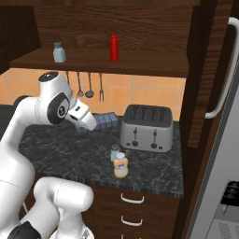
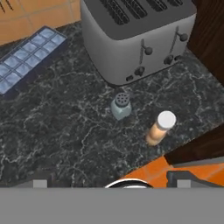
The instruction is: Put the shaker and condiment bottle from the counter next to their counterparts in the cabinet.
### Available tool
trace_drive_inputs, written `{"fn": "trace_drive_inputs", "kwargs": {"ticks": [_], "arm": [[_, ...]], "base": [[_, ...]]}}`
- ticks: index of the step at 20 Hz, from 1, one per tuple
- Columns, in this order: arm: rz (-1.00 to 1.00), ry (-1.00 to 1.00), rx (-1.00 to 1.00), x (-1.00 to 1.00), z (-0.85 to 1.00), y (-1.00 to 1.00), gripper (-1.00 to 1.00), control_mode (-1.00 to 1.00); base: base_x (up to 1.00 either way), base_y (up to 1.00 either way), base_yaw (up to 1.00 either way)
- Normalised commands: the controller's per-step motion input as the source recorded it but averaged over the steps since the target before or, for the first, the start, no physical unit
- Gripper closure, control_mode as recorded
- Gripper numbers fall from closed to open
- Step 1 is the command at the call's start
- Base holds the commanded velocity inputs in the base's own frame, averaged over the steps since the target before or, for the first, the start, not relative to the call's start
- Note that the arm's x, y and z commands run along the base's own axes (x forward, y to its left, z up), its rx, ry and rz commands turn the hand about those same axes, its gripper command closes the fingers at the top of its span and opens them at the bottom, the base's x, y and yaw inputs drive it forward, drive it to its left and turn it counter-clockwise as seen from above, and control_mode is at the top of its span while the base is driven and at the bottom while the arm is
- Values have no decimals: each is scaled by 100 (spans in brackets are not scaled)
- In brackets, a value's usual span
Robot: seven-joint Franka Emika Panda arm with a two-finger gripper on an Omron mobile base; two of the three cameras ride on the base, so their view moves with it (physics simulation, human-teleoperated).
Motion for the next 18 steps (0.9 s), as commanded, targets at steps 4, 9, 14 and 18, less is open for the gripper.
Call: {"fn": "trace_drive_inputs", "kwargs": {"ticks": [4, 9, 14, 18], "arm": [[-29, -8, -4, -10, -38, -12, -100, -100], [-18, -21, -5, -11, -38, -6, -100, -100], [-12, -19, -4, -4, -28, 0, -100, -100], [-10, -17, -5, -10, -33, -13, -100, -100]], "base": [[0, 0, 0], [0, 0, 0], [0, 0, 0], [0, 0, 0]]}}
